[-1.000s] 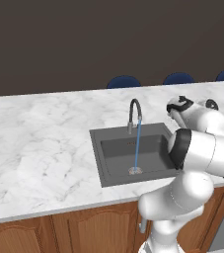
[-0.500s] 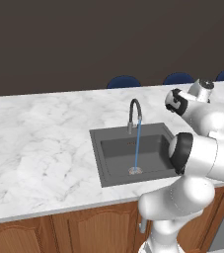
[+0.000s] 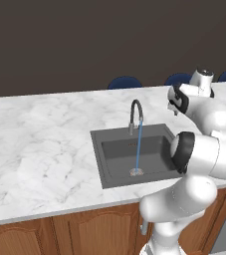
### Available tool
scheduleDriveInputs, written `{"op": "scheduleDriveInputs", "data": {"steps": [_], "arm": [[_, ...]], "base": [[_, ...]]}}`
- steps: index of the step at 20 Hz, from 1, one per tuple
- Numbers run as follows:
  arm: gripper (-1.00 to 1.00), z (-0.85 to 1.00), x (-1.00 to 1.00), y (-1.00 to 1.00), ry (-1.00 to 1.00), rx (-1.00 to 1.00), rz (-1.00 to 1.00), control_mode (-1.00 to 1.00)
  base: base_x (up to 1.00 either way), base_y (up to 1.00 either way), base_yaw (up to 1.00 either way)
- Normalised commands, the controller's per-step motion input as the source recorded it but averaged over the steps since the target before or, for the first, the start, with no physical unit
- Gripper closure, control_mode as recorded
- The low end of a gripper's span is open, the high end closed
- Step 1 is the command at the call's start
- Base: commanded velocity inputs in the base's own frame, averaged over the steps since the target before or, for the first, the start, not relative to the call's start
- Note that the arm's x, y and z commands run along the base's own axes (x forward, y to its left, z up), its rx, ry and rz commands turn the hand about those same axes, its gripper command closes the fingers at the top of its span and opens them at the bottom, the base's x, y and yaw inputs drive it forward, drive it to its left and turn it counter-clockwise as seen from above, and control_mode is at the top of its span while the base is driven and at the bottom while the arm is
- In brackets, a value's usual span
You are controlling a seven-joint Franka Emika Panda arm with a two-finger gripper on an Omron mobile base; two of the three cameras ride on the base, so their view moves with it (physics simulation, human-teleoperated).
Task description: Soak the sponge with water for a few seconds and then drop it inside the sink.
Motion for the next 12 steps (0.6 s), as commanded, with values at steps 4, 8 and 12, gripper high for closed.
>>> {"op": "scheduleDriveInputs", "data": {"steps": [4,8,12], "arm": [[-1.0,0.0,-0.14,0.0,0.0,0.01,0.0,-1.0],[-1.0,-0.12,-0.15,-0.16,0.01,0.01,0.0,-1.0],[-1.0,-0.3,-0.26,-0.32,0.01,0.0,-0.01,-1.0]], "base": [[0.0,0.0,0.0],[0.0,0.0,0.0],[0.0,0.0,0.0]]}}
